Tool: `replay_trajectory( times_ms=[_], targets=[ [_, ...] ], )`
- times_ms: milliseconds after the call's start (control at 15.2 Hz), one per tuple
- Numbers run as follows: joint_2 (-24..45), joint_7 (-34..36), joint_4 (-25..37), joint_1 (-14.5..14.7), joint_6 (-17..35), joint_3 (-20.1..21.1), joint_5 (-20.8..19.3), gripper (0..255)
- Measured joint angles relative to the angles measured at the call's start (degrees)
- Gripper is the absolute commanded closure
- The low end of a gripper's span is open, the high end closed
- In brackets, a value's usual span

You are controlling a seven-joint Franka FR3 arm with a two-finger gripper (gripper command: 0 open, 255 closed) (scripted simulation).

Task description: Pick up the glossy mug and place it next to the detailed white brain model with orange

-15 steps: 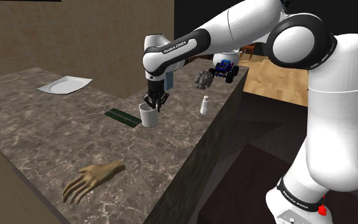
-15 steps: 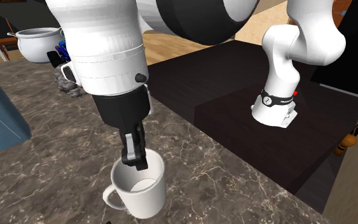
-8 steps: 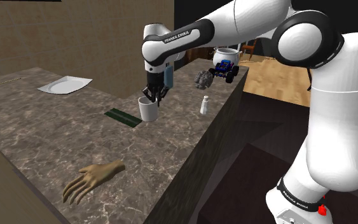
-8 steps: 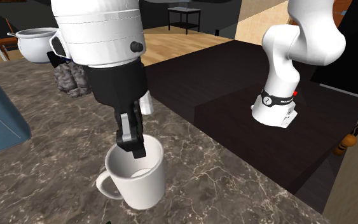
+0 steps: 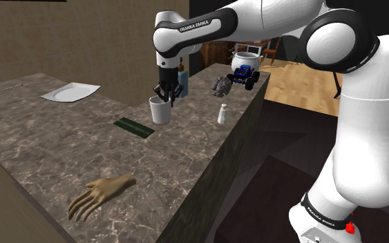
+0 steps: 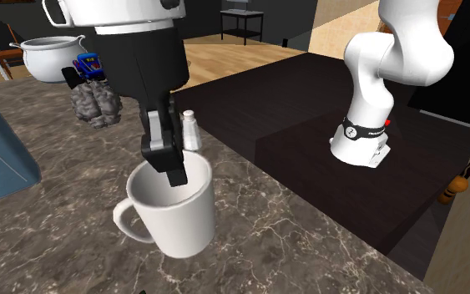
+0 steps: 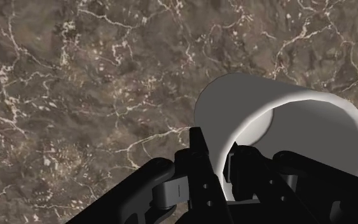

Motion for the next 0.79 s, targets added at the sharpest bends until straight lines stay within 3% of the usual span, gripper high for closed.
replay_trajectory(
  times_ms=[792],
  targets=[
    [-0.29,0.65,8.90,-0.02,-9.17,0.01,-0.13,255]
  ],
)
